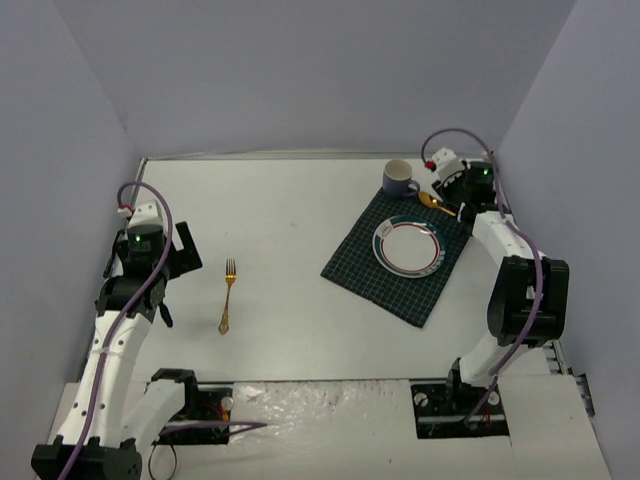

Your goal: Set the dinner table for one person

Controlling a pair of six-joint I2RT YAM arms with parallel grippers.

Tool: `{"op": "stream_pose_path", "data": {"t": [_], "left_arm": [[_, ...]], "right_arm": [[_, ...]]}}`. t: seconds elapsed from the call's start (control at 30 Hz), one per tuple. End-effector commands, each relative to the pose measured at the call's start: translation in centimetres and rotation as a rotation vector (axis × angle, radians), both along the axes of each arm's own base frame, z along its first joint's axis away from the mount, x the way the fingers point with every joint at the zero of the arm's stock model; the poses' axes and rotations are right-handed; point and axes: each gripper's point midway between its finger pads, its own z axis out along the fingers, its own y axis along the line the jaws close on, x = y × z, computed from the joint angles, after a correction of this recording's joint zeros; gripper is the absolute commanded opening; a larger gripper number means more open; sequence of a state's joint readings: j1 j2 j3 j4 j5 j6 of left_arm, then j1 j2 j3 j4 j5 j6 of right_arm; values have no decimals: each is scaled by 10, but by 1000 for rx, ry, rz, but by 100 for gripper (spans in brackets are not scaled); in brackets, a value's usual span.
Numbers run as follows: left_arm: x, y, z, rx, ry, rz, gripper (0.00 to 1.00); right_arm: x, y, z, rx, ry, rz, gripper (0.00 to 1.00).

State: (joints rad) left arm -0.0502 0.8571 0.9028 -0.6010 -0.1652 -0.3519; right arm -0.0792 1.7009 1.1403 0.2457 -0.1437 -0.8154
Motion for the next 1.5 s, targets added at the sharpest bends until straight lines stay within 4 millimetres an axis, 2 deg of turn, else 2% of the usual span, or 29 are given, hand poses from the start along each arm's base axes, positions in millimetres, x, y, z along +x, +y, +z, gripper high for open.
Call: {"op": "stream_pose_path", "data": {"t": [0.0,0.1,0.23,0.37,0.53,0.7,0.73,0.77,0.8,0.87,1.0,1.1,1.2,1.33,1.47], "left_arm": [[7,-5,12,-32,-60,-16,92],[8,-10,9,-55,-52,-31,93],[8,-23,-2,-109,-4,-71,93],[8,-30,-17,-139,65,-91,94],[13,-44,-35,-182,157,-141,94],[18,-62,-57,-153,266,-213,94],[17,-67,-56,-149,267,-232,94],[18,-70,-65,-126,304,-239,94],[18,-73,-71,-115,329,-247,94],[15,-81,-82,-110,366,-266,94],[17,-80,-100,-89,432,-265,93],[33,-81,-91,-60,408,-300,92],[49,-79,-89,-19,384,-342,87],[72,-76,-93,-42,328,-419,83],[87,-80,-98,-72,278,-536,78]], "right_arm": [[-23,27,93,198,-260,-137,52],[-48,60,119,334,-295,-156,56],[-79,102,141,593,-281,-150,64],[-116,129,158,847,-282,-87,71],[-160,149,161,1028,-256,-19,76],[-192,154,132,1111,-183,-35,89],[-197,156,130,1122,-176,-29,91],[-204,157,125,1135,-164,-25,97],[-209,158,122,1146,-156,-26,100],[-217,158,116,1167,-144,-35,100],[-229,162,101,1188,-82,-51,100],[-233,167,94,1242,-41,-64,100],[-241,176,88,1240,4,-7,100],[-247,183,86,1233,29,41,100],[-253,189,83,1234,50,77,100]]}}
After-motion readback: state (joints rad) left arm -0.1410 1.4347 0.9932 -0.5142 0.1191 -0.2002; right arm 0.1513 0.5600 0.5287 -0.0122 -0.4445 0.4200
